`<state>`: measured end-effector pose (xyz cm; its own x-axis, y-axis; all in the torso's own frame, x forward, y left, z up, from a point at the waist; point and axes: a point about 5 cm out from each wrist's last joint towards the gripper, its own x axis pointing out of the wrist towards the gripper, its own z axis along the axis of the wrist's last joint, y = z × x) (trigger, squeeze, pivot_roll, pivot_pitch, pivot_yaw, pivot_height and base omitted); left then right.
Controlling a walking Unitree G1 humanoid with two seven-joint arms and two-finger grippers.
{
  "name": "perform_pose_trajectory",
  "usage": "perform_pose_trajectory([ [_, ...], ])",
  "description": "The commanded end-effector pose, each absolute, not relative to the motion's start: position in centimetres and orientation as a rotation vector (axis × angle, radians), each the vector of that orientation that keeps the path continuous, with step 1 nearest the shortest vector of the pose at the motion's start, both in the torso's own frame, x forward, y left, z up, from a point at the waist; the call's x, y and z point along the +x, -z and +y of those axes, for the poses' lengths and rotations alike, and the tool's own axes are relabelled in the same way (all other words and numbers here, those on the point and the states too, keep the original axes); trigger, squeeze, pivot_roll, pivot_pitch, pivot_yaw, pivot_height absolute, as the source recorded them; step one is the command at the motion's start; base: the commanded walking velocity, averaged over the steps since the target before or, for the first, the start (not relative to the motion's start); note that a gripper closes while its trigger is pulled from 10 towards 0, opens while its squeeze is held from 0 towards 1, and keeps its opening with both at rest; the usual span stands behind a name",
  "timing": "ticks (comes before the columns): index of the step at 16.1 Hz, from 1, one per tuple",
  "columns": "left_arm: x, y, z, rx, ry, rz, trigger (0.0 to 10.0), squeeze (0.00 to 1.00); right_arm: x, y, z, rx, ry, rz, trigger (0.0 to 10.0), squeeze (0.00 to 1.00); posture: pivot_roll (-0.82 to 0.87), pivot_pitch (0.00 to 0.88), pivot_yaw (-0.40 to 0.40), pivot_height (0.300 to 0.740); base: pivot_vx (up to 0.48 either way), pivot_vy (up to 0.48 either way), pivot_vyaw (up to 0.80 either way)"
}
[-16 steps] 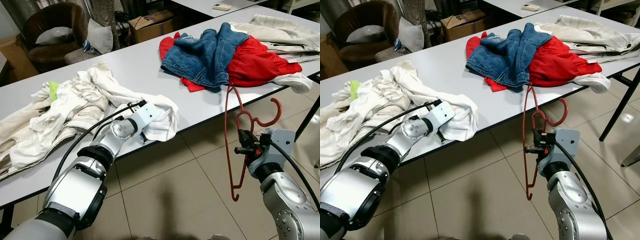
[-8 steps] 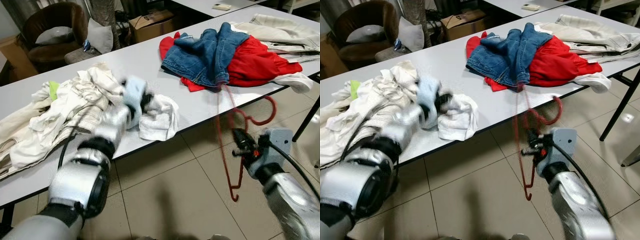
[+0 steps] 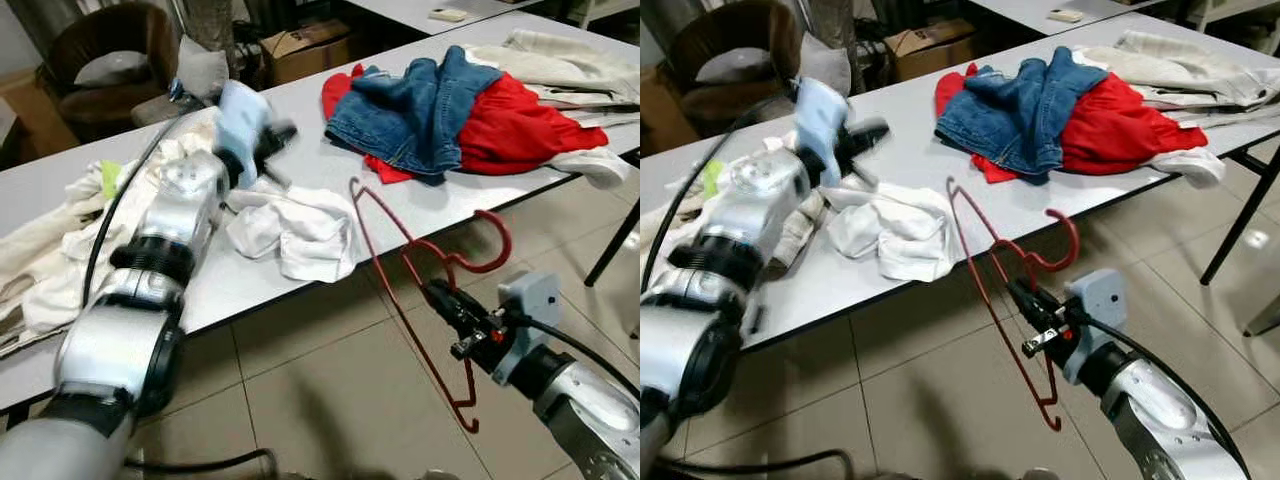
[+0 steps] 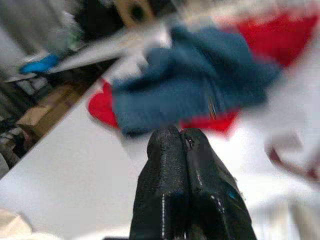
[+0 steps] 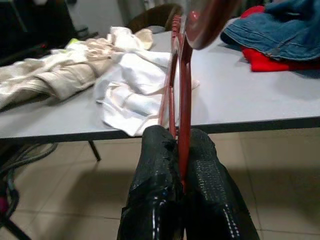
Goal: Hang hanger
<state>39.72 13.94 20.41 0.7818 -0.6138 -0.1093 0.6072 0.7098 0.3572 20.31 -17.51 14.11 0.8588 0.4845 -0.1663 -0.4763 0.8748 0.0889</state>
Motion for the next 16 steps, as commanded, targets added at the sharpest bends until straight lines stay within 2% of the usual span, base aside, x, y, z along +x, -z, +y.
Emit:
perform_pose_trajectory([
  [1,39.1,-18.2,14.0,0.473,0.723,0.055,10.0,0.00,21.1,-13.8,-18.6,0.048,-0.384,0.187,10.0,0.00,-0.17,0.000,0.165,0.740,0.000,0.000,0.00],
  [2,38.6,-16.6,13.4,0.534,0.741,0.076,10.0,1.00,21.9,-14.0,-20.0,0.062,-0.252,0.167,10.0,0.00,-0.17,0.000,0.160,0.740,0.000,0.000,0.00],
  [4,38.5,-15.8,13.2,0.597,0.728,0.081,10.0,1.00,22.0,-14.2,-20.4,0.069,-0.212,0.158,10.0,0.00,-0.18,0.000,0.154,0.740,0.000,0.000,0.00],
  [5,38.1,-14.5,13.1,0.717,0.755,0.103,10.0,1.00,21.7,-14.8,-20.5,0.067,-0.210,0.152,10.0,0.00,-0.21,0.000,0.143,0.740,0.000,0.000,0.00],
  [9,38.0,-14.7,14.1,0.857,0.795,0.101,10.0,1.00,20.4,-15.1,-20.9,0.050,-0.218,0.174,10.0,0.00,-0.25,0.015,0.134,0.740,0.000,0.000,0.00],
  [12,38.3,-14.4,14.9,1.002,0.742,0.125,10.0,1.00,20.2,-15.3,-21.0,0.046,-0.224,0.184,10.0,0.00,-0.26,0.027,0.125,0.740,0.000,0.000,0.00],
  [13,38.4,-14.3,14.8,1.012,0.736,0.132,10.0,0.15,20.2,-15.4,-20.9,0.047,-0.228,0.186,10.0,0.00,-0.26,0.030,0.122,0.740,0.000,0.000,0.00],
  [14,38.4,-14.1,14.6,1.021,0.734,0.138,10.0,0.00,20.2,-15.4,-20.8,0.047,-0.234,0.189,10.0,0.00,-0.26,0.033,0.119,0.740,0.000,0.000,0.00],
  [16,38.5,-14.0,14.1,1.052,0.707,0.124,10.0,0.00,20.2,-15.6,-20.5,0.048,-0.246,0.194,10.0,0.00,-0.27,0.035,0.117,0.740,0.000,0.000,0.00],
])
